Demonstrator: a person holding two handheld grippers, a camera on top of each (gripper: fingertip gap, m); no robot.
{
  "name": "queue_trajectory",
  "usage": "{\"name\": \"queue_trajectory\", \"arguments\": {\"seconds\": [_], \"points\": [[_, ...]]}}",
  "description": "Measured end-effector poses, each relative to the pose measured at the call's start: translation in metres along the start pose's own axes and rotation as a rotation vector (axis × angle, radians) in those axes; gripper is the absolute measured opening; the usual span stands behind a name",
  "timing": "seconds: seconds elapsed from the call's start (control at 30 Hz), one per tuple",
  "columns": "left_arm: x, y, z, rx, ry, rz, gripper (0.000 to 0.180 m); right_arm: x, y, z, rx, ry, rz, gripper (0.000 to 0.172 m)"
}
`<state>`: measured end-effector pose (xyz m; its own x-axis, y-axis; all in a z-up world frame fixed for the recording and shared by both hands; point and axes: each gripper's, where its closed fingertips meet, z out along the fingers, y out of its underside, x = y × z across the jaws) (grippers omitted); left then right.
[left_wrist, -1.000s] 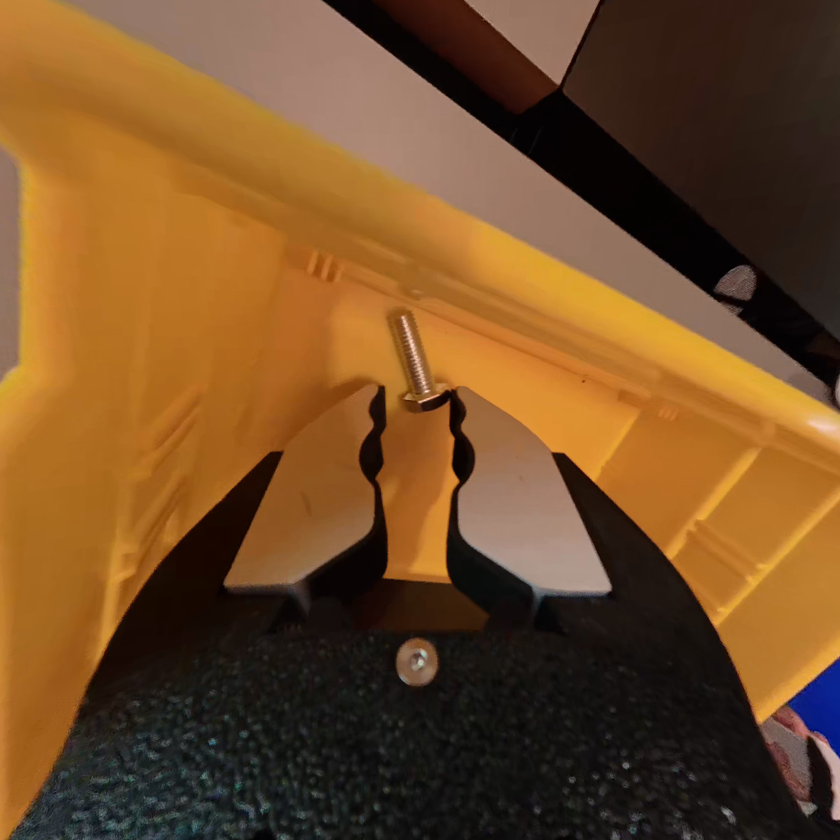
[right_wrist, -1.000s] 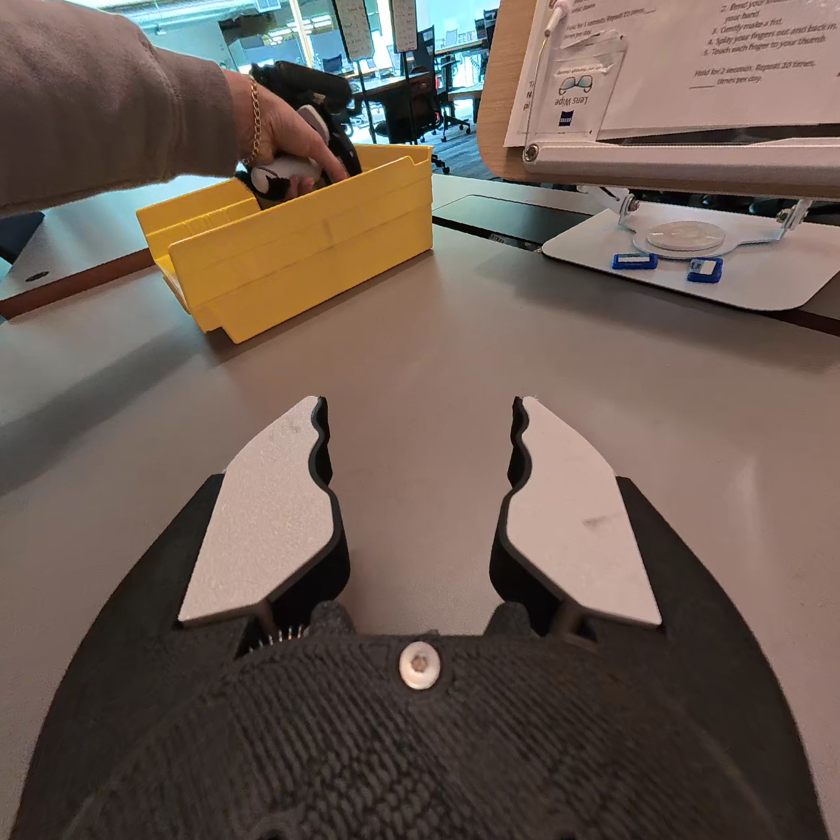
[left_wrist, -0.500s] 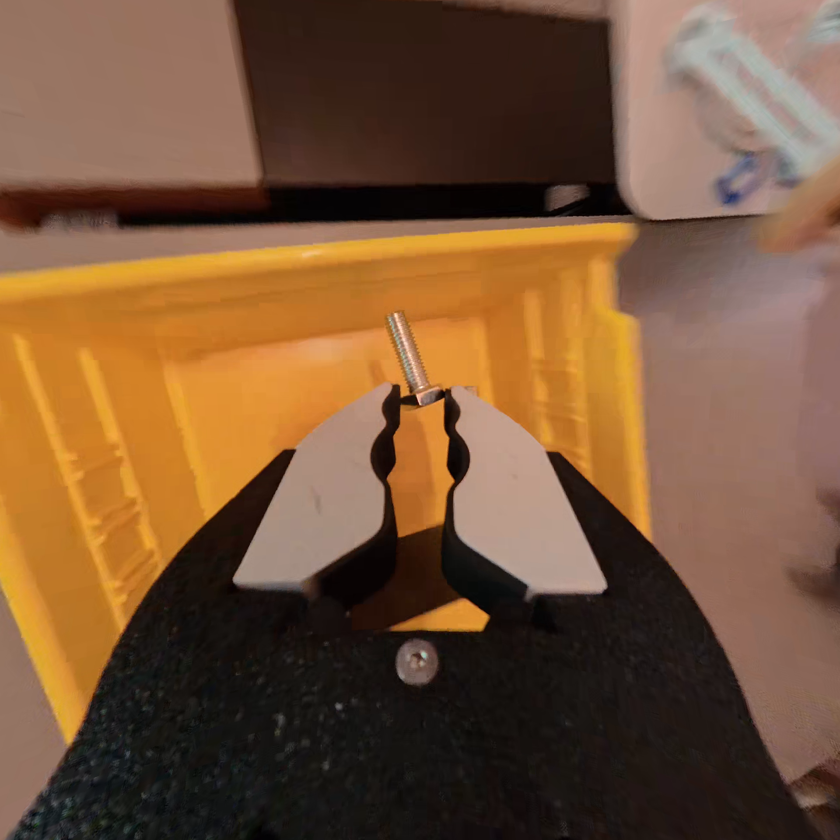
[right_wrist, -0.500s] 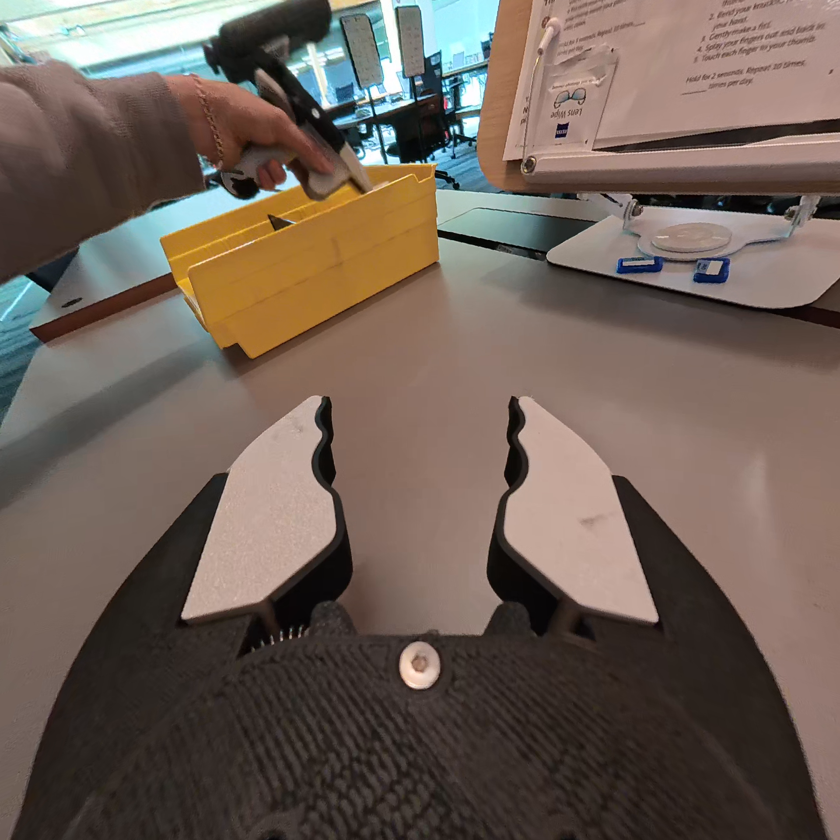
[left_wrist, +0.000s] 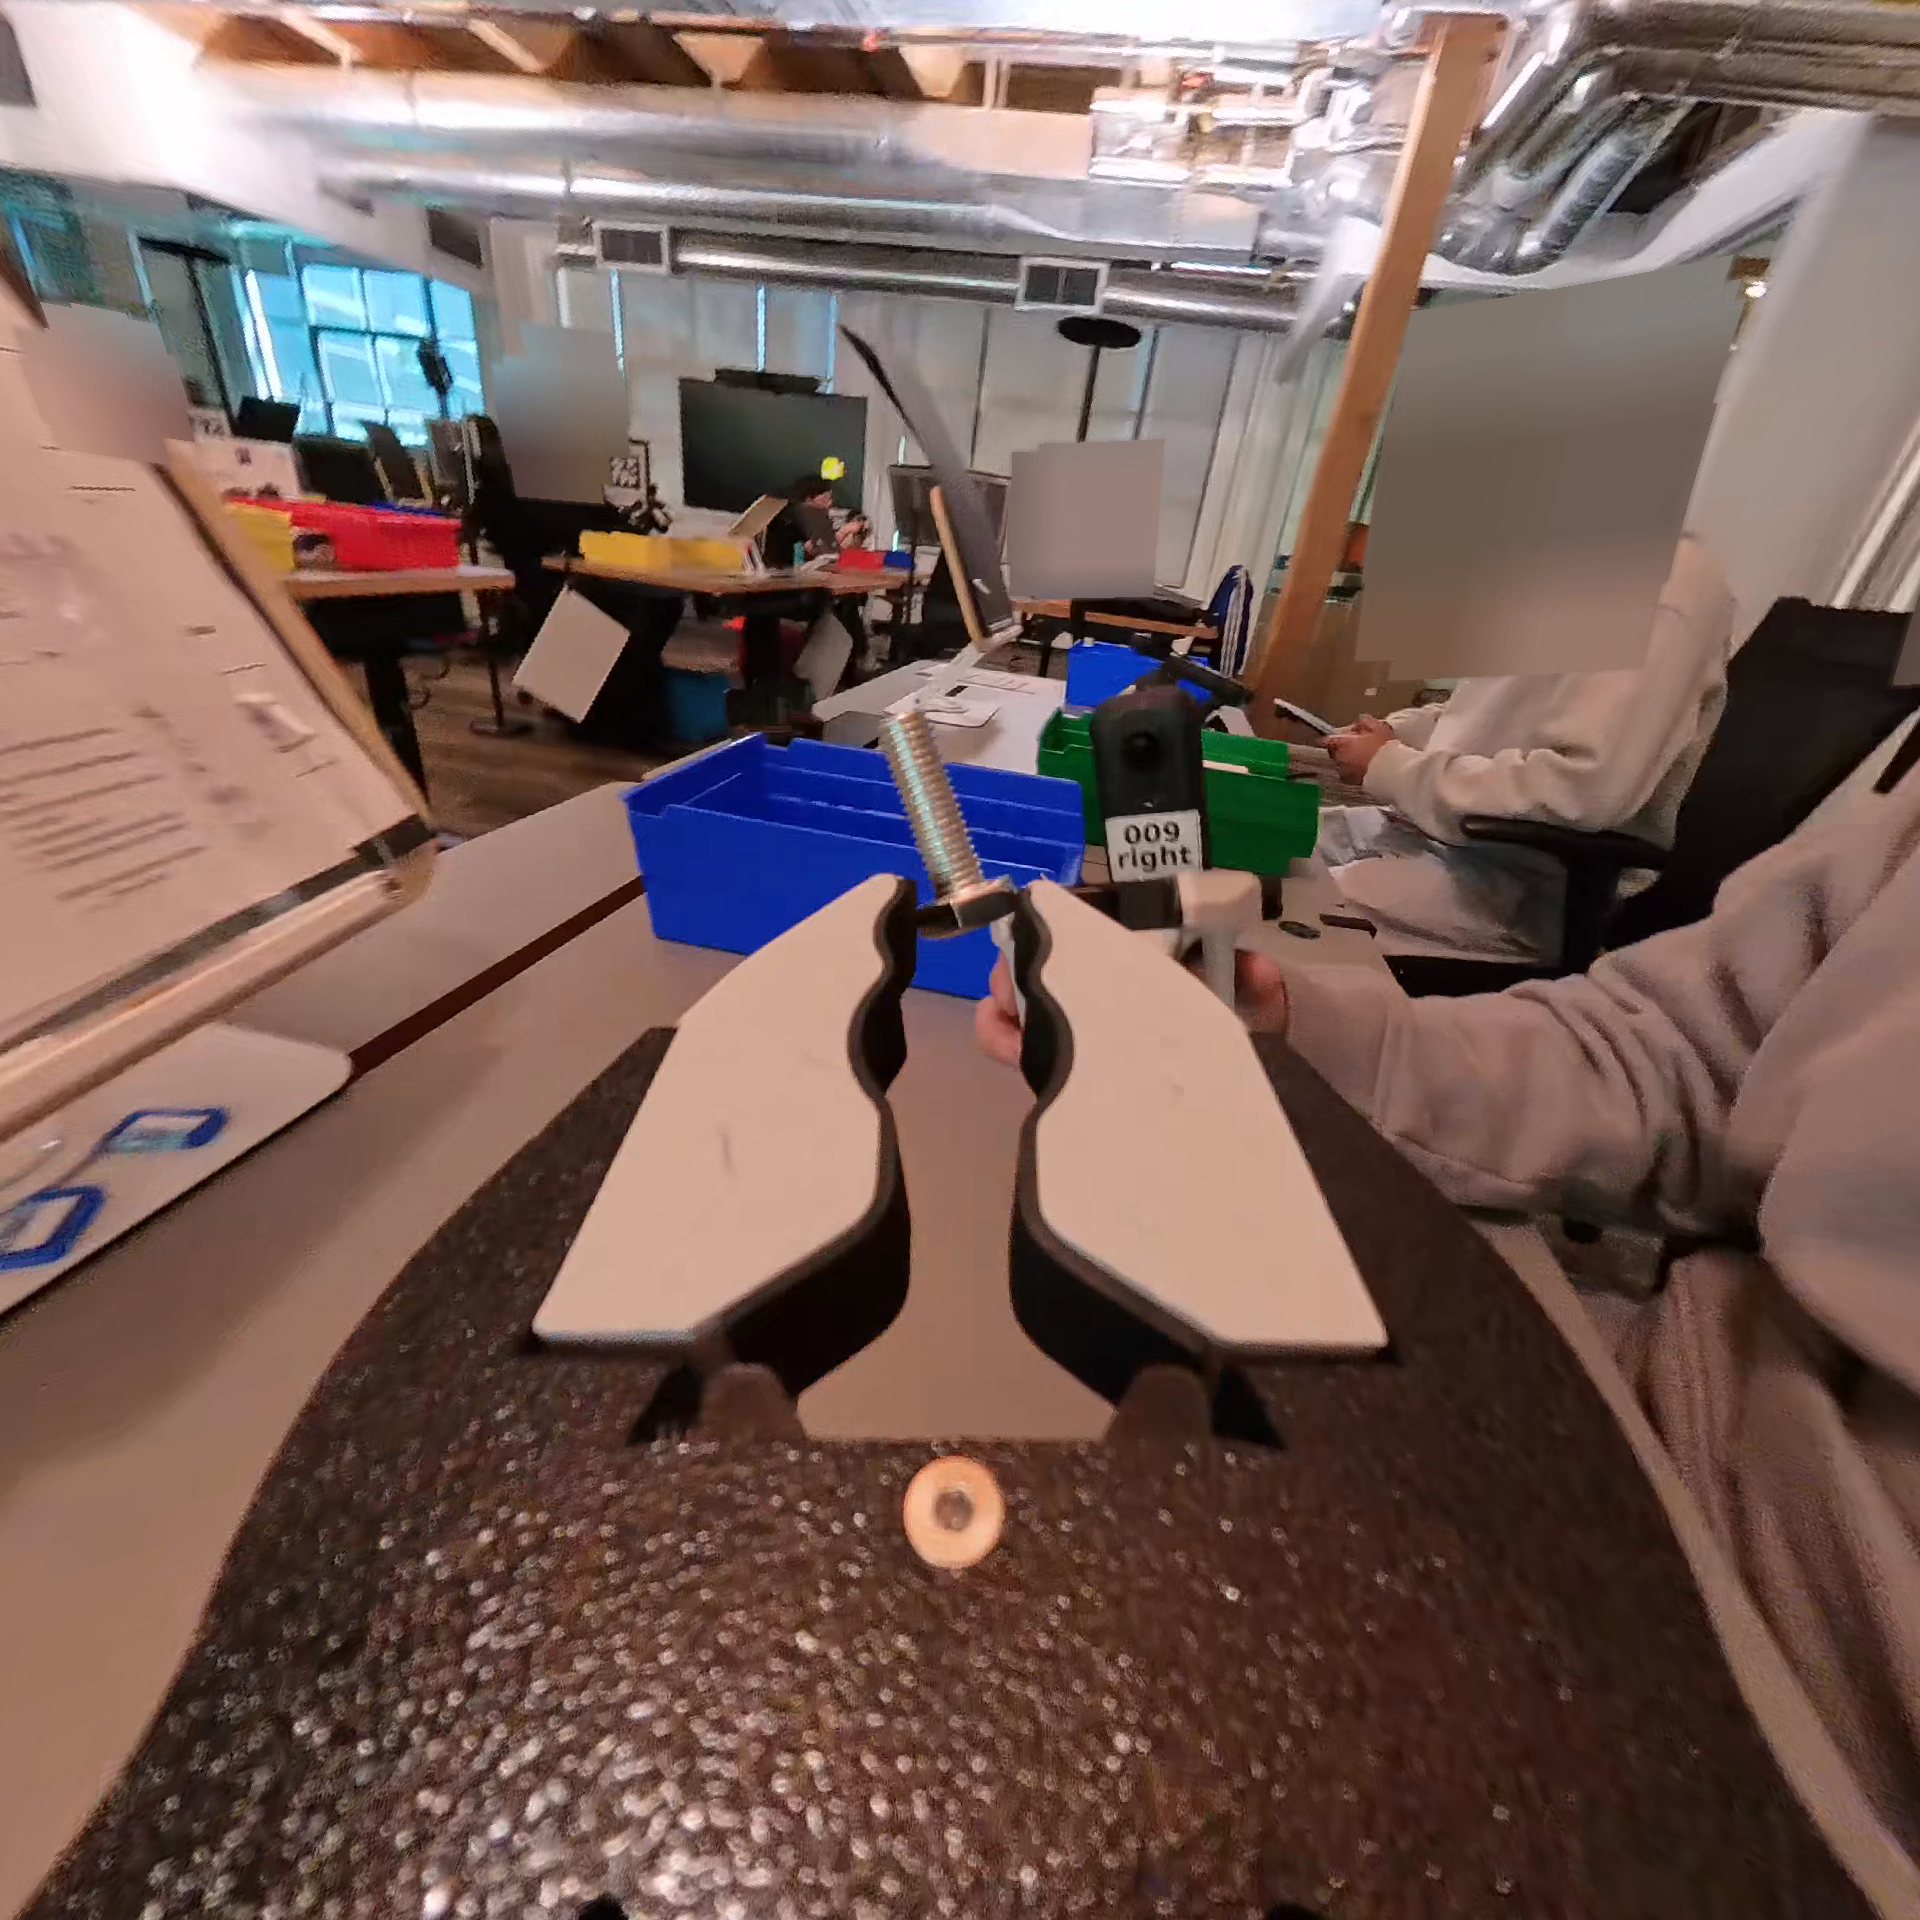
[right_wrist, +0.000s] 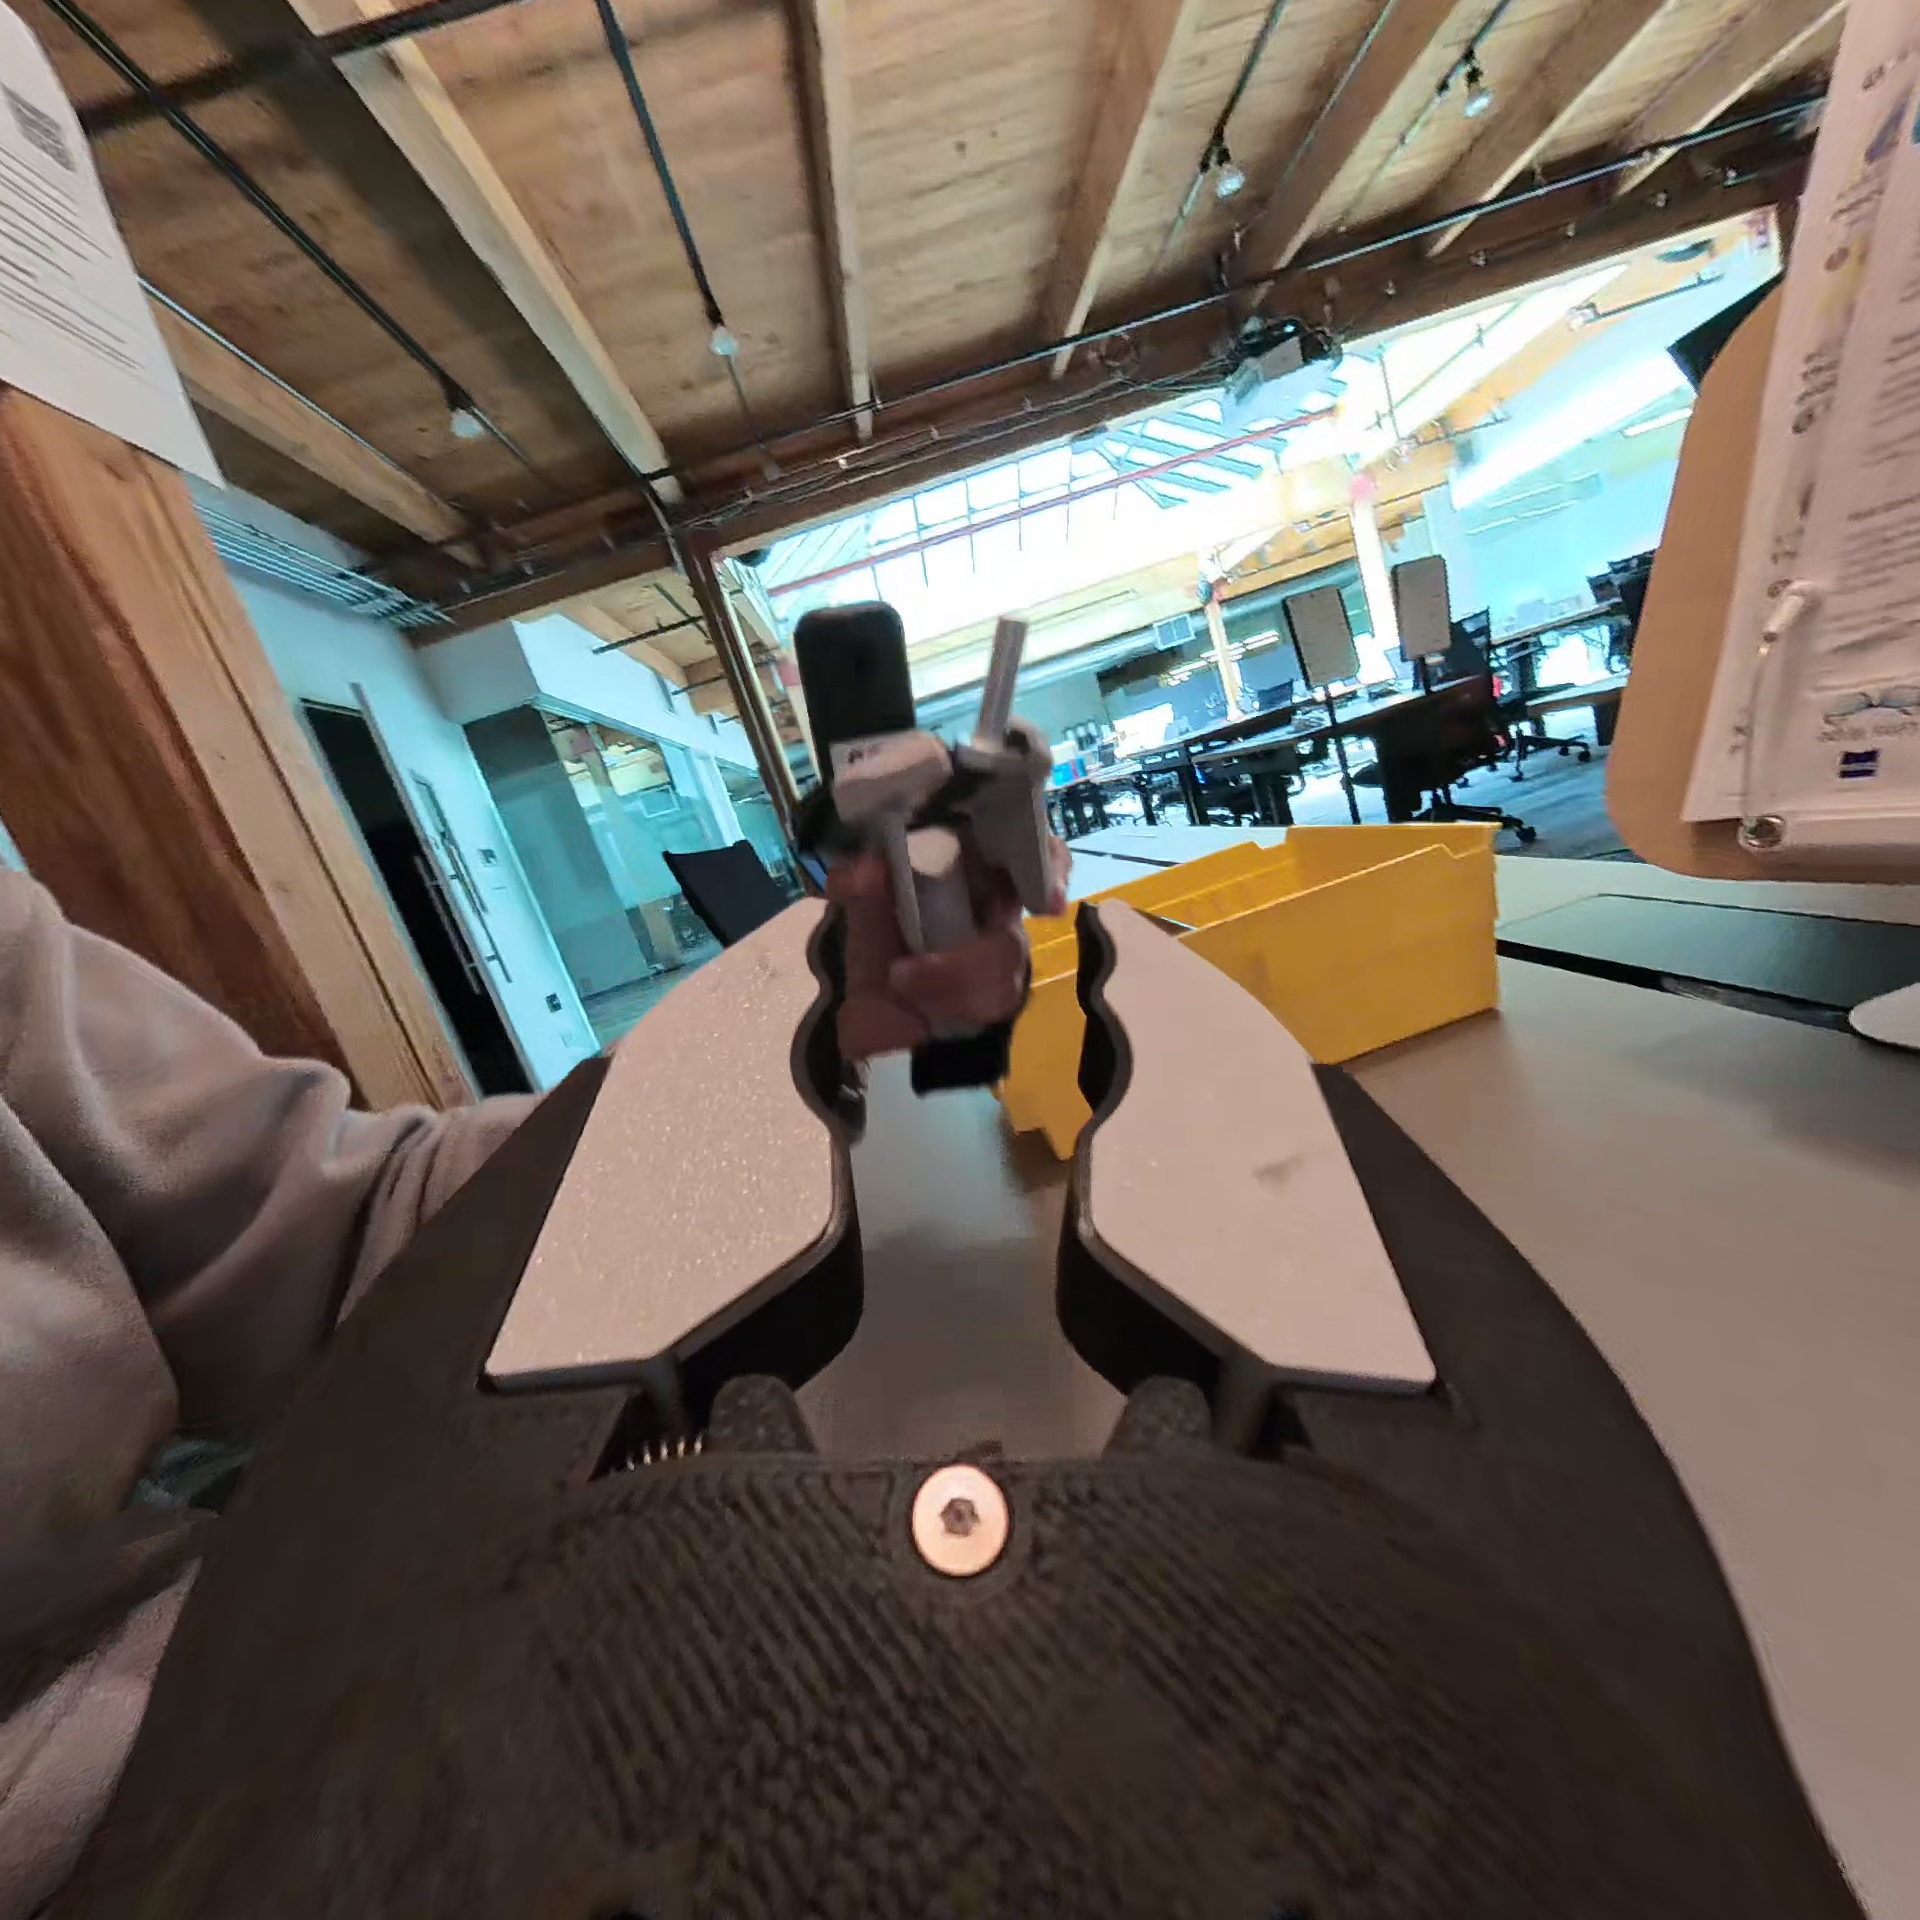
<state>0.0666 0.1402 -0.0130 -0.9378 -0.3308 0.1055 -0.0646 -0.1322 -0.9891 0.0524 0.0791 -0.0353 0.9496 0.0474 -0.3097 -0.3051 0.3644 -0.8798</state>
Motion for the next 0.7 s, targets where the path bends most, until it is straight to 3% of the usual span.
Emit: {"name": "queue_trajectory", "arguments": {"seconds": [0.17, 0.37, 0.7], "points": [[0.024, 0.029, 0.026, 0.061, 0.037, 0.137, 0.017, -0.004, 0.008, 0.002, -0.057, -0.013, -0.02, 0.035], [0.035, 0.05, 0.042, -0.04, 0.029, 0.329, 0.017, -0.007, 0.012, 0.001, -0.082, -0.056, 0.012, 0.026], [0.027, 0.063, 0.044, -0.084, -0.051, 0.426, 0.017, 0.009, 0.026, 0.003, -0.13, 0.052, -0.056, 0.012]]}}
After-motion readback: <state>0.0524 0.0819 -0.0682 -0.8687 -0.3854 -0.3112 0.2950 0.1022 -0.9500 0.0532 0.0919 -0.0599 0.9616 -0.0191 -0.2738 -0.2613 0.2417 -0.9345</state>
